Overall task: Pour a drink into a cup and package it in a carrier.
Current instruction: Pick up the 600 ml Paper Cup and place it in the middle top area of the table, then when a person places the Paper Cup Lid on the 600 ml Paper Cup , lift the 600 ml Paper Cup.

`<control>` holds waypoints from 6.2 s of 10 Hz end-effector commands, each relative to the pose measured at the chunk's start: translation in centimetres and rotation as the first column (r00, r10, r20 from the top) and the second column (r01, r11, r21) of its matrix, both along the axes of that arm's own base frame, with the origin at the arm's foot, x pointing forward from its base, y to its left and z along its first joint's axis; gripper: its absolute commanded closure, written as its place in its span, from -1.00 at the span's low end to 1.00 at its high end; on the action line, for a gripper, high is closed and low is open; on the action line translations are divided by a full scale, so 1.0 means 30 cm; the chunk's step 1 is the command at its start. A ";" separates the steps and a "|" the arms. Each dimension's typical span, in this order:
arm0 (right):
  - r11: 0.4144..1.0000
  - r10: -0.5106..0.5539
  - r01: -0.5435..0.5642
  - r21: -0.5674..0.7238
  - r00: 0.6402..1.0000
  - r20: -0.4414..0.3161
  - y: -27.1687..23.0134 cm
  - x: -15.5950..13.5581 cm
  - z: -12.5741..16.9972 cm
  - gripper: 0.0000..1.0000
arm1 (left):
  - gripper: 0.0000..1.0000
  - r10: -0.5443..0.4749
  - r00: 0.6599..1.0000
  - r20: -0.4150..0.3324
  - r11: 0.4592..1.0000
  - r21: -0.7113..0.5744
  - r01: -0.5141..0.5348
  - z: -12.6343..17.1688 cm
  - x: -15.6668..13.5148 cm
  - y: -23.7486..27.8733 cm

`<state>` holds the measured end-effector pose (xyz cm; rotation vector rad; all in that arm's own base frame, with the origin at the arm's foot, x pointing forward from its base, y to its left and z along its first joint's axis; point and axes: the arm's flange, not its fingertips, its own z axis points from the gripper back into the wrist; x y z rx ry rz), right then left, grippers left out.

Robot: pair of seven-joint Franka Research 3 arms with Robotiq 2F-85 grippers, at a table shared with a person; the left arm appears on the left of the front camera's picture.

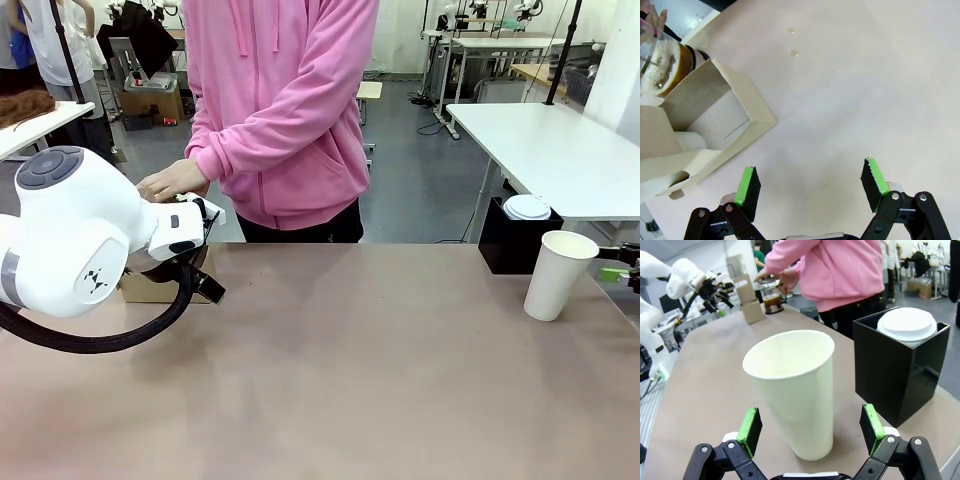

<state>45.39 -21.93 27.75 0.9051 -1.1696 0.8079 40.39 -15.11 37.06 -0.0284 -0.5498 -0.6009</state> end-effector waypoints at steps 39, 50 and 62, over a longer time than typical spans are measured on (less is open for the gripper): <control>0.945 -0.326 0.325 0.024 0.945 0.039 1.267 0.438 -0.043 -0.61 | -1.00 0.000 1.000 0.000 1.000 -0.001 0.000 0.000 -0.001 0.000; 0.957 -0.289 0.288 0.034 0.957 0.022 1.239 0.428 -0.052 -0.61 | -1.00 0.000 1.000 0.000 1.000 -0.001 0.000 0.000 -0.001 0.000; 0.957 -0.289 0.288 0.034 0.957 0.022 1.239 0.428 -0.052 -0.61 | -1.00 0.000 1.000 0.000 1.000 -0.001 0.000 0.000 -0.001 0.000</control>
